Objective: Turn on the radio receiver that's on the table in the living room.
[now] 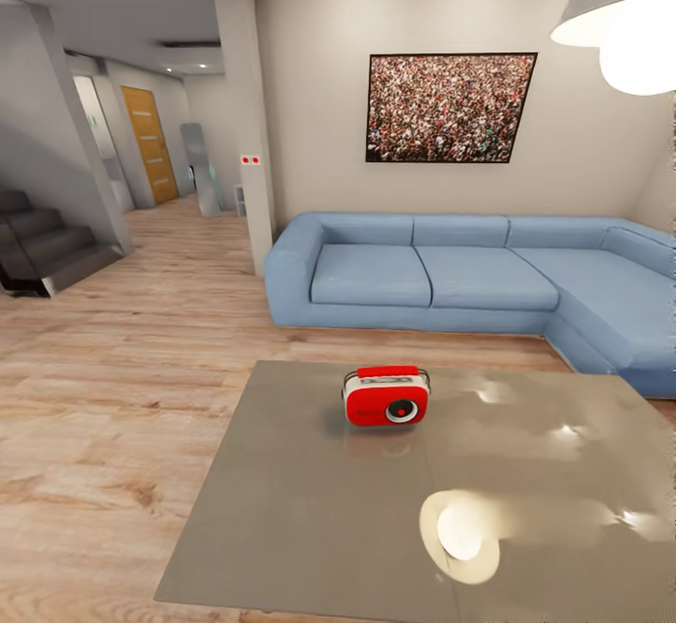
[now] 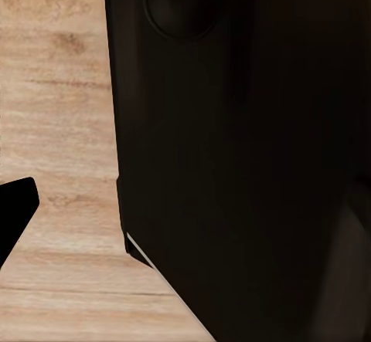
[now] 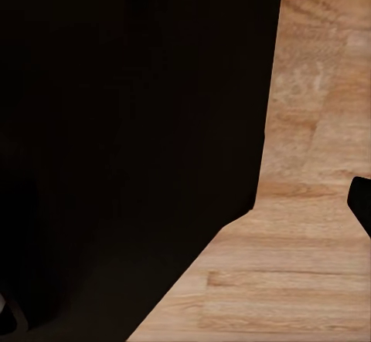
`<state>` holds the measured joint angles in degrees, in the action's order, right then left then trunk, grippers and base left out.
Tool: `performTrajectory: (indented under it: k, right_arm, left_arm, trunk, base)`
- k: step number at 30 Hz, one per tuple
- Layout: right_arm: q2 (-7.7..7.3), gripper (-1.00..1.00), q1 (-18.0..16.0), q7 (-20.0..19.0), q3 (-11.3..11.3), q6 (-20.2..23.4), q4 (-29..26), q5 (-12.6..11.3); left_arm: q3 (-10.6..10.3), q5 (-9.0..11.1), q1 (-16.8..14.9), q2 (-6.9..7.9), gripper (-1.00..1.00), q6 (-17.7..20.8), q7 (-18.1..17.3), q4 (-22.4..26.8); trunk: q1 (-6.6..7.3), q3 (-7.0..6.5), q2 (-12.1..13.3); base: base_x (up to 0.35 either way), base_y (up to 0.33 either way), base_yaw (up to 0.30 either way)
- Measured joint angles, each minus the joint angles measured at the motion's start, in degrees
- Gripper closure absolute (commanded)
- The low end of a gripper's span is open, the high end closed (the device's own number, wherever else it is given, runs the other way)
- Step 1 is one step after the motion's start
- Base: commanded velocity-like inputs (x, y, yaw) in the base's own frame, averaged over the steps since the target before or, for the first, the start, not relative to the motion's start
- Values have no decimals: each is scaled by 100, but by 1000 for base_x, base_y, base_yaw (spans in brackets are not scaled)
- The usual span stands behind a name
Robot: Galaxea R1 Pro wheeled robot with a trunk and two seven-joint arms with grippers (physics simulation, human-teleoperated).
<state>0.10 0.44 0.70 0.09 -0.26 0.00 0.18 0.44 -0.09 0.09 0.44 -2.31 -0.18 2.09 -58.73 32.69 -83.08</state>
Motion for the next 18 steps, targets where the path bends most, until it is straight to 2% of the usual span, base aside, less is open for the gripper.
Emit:
performTrajectory:
  k: [9, 18]
  right_arm:
    - [-1, -100, 0, 0, -16, 0, 0, 0]
    - [-2, -100, 0, 0, -18, 0, 0, 0]
  left_arm:
    - [0, 0, 0, 0, -100, -1, 0, -2]
    - [0, 0, 0, -1, -100, 2, 4, 0]
  trunk:
    - [0, 0, 0]
    - [0, 0, 0]
  base:
    - [0, 0, -185]
    - [0, 0, -27]
